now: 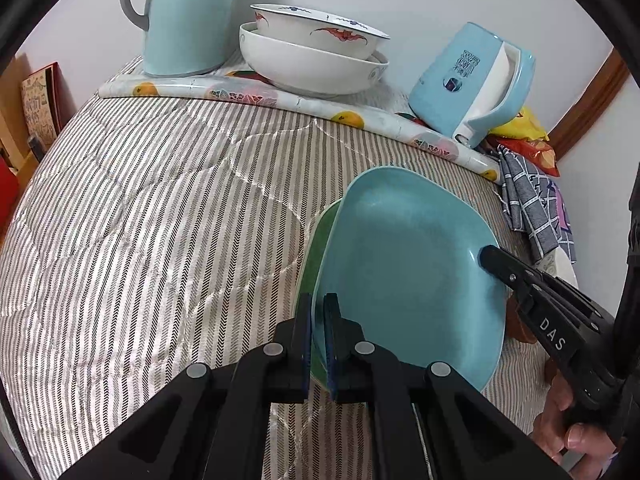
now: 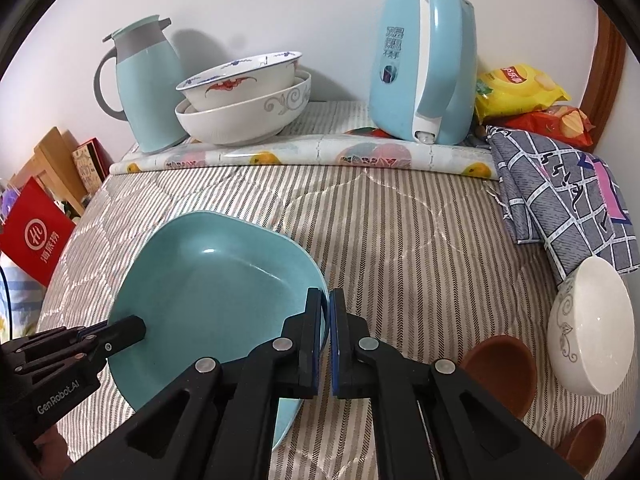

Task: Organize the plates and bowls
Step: 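Carry the light-blue plate onto the green plate and open the left tool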

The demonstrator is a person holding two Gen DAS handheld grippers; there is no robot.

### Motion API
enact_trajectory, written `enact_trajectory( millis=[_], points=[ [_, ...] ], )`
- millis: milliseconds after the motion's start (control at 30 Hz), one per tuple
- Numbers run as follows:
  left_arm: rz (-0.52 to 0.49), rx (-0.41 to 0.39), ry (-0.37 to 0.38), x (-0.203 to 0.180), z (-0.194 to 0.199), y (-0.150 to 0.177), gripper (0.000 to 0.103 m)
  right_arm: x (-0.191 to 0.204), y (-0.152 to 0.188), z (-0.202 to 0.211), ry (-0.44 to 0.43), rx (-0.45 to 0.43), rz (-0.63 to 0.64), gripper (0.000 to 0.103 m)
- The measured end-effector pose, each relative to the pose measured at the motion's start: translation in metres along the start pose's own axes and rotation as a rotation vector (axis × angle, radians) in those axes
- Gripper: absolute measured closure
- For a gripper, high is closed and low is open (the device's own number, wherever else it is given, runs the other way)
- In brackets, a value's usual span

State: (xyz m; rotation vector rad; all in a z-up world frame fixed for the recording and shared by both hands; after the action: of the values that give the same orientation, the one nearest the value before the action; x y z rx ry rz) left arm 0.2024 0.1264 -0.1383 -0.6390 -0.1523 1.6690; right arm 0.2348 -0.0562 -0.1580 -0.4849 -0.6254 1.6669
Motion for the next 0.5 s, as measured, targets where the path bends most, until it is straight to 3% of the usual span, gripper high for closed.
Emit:
enact_trajectory(
  millis=[500],
  points=[
    [-0.019,0.005,0.015,-0.0002,-0.0027,0.0013,0.094,0.0068,0.0032,-0.0106,0.036,0.003,0.041,0.094]
  ],
)
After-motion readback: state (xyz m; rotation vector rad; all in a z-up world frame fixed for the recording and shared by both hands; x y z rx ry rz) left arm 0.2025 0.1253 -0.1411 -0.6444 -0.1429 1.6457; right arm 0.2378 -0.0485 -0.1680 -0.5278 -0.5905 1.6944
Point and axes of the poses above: each gripper's, at about its wrist camera, not at the fingertips, and z roughly against the way its jaws point, x to its left, y to its underside, the point moved 2 cm from there along -z, roughly the way its jaws point, and after that the axes turned 5 degrees about y, right-handed, at the moved point
